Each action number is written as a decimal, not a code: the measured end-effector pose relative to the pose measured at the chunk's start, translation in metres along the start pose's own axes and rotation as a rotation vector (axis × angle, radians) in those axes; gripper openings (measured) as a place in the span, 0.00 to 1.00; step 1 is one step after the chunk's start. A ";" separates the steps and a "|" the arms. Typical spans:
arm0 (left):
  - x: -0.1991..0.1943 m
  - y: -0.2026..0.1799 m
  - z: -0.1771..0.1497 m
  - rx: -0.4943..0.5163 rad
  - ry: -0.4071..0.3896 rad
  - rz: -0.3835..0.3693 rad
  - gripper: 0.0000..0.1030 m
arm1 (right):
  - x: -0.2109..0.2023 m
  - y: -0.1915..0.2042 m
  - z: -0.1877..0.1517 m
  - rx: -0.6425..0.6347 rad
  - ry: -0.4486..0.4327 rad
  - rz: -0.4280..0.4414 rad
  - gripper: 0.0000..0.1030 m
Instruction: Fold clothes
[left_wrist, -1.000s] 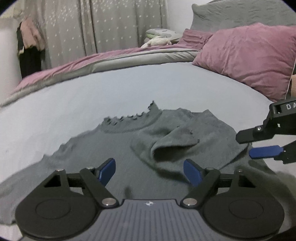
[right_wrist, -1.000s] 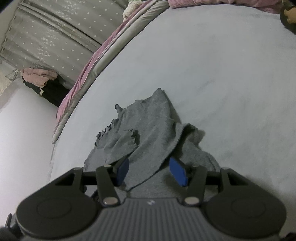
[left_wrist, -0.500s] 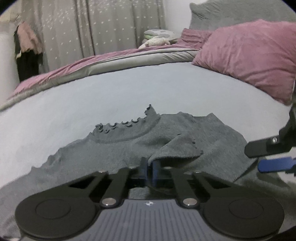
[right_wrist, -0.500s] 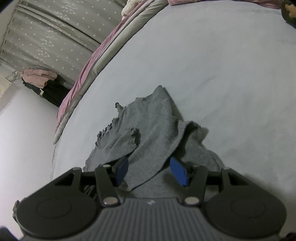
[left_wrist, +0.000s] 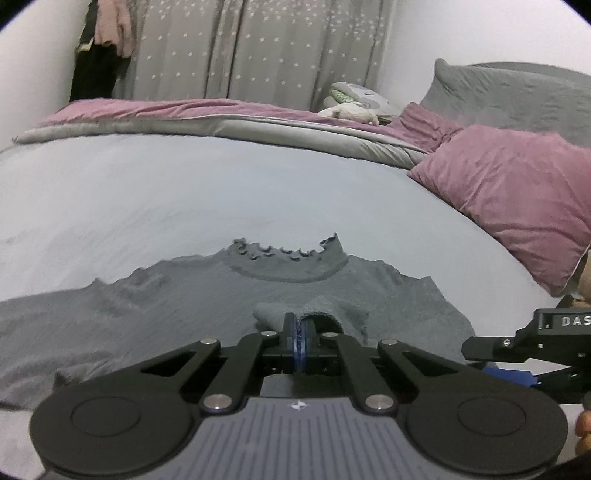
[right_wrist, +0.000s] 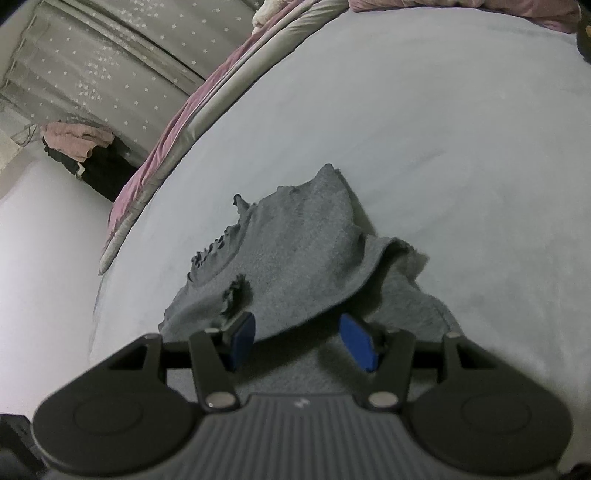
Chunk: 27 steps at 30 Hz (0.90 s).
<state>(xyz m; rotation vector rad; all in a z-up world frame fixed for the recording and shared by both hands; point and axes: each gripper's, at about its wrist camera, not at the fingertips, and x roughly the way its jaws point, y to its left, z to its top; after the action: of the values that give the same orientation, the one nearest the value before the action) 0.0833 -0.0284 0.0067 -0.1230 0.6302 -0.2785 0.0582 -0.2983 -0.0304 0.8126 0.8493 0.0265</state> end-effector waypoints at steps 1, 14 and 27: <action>-0.003 0.003 -0.001 -0.008 0.005 0.000 0.02 | 0.000 0.000 -0.001 -0.005 0.000 -0.001 0.52; -0.008 0.044 -0.027 -0.141 0.161 0.018 0.07 | 0.008 0.017 -0.013 -0.098 0.032 -0.024 0.55; -0.014 0.085 -0.029 -0.347 0.199 0.019 0.16 | 0.011 0.011 -0.020 -0.180 0.057 -0.062 0.56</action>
<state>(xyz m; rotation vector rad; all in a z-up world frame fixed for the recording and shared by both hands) 0.0739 0.0564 -0.0256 -0.4258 0.8739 -0.1620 0.0553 -0.2740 -0.0381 0.6191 0.9115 0.0707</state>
